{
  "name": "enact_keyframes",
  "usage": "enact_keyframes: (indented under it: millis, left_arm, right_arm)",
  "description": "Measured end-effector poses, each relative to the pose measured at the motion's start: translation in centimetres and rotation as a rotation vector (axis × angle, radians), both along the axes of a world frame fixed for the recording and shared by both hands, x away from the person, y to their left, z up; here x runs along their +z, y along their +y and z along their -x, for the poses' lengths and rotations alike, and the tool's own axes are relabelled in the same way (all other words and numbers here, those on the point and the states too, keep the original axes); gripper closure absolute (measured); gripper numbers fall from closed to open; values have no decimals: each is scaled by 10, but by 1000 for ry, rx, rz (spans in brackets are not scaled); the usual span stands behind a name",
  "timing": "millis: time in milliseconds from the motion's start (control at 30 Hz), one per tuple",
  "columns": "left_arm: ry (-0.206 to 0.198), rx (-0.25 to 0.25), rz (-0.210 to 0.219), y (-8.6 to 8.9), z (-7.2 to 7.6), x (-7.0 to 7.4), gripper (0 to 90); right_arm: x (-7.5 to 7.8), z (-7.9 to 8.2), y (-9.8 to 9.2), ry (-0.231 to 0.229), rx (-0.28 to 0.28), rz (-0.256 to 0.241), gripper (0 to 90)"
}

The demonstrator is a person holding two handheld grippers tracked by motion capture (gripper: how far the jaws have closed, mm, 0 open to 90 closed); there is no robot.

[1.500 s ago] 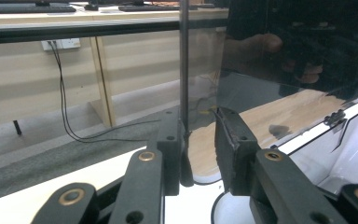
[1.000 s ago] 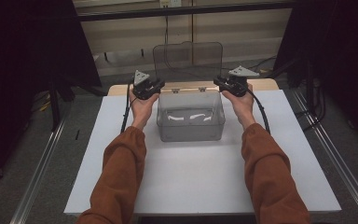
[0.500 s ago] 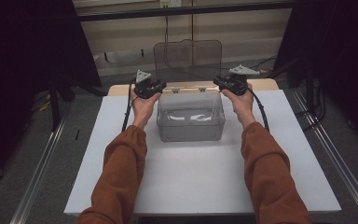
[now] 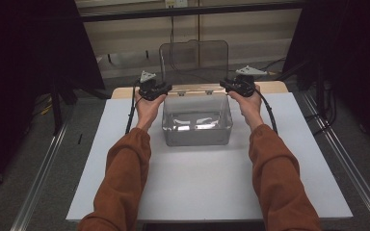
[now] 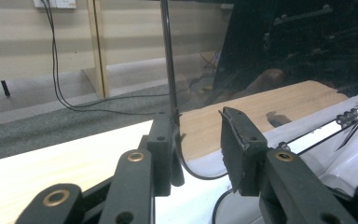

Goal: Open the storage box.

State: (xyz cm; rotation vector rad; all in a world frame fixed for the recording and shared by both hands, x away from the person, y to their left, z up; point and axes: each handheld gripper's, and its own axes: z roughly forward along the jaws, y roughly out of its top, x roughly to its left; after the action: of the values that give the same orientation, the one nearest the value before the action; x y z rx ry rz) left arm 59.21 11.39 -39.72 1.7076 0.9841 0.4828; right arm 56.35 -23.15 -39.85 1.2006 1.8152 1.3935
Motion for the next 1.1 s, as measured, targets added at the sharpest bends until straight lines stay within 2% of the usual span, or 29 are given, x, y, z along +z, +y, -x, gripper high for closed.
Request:
enact_keyframes:
  millis: [100,200,500,900,1100]
  left_arm:
    - [16,6,25,1,-1,-1,663]
    - [19,-3,11,1,-2,-1,661]
    - [35,0,1,1,-3,0,659]
    - [73,10,17,1,-5,1,655]
    - [80,11,-7,-1,-5,2,640]
  right_arm:
    - [0,-1,0,12,-5,-5,703]
    - [1,-2,1,27,-9,-11,698]
    - [0,-4,1,46,-13,-18,683]
    - [-2,-7,1,79,-17,-45,663]
    - [-3,-7,3,82,-18,-44,641]
